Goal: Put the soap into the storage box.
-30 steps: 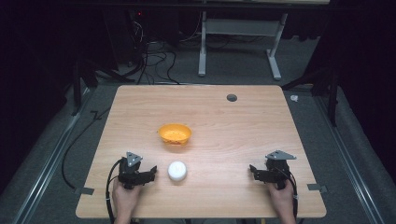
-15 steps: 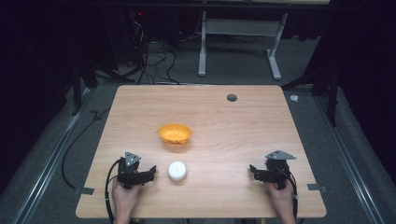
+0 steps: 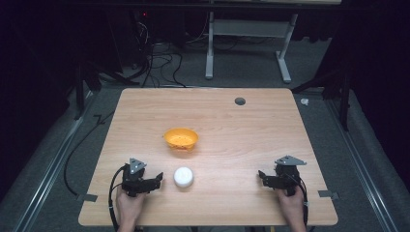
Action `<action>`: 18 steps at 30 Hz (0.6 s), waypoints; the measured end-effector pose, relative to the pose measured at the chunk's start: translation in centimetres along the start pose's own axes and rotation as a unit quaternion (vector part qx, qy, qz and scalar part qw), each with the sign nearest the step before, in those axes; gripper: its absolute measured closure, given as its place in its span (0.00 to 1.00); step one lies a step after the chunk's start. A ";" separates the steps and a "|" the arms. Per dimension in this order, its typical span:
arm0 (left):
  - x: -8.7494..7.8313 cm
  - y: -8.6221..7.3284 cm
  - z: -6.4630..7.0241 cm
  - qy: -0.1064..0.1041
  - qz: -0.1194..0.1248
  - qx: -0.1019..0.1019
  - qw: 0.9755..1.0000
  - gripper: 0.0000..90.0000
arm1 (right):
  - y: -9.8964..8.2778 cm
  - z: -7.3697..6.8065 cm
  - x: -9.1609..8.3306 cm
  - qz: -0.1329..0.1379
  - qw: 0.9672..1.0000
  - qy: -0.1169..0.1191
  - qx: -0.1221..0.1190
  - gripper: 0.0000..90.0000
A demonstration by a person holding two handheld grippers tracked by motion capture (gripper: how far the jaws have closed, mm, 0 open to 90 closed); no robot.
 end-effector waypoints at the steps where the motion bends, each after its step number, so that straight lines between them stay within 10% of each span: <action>1: -0.1 0.1 0.2 -0.003 -0.001 0.004 1.000 0.14 | 0.0 0.0 0.0 0.000 1.000 0.000 0.000 0.19; 18: -1.5 1.1 2.5 -0.044 0.026 -0.001 0.999 0.11 | 0.0 0.0 0.0 0.000 1.000 0.000 0.000 0.19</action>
Point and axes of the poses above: each handheld gripper's, and its own axes: x roughly forward along the jaws, y roughly out of its top, z roughly to its right, the point moved 4 cm from there along x, roughly forward along the jaws, and after that the axes turned 14 degrees about z, right-handed, at the moved point
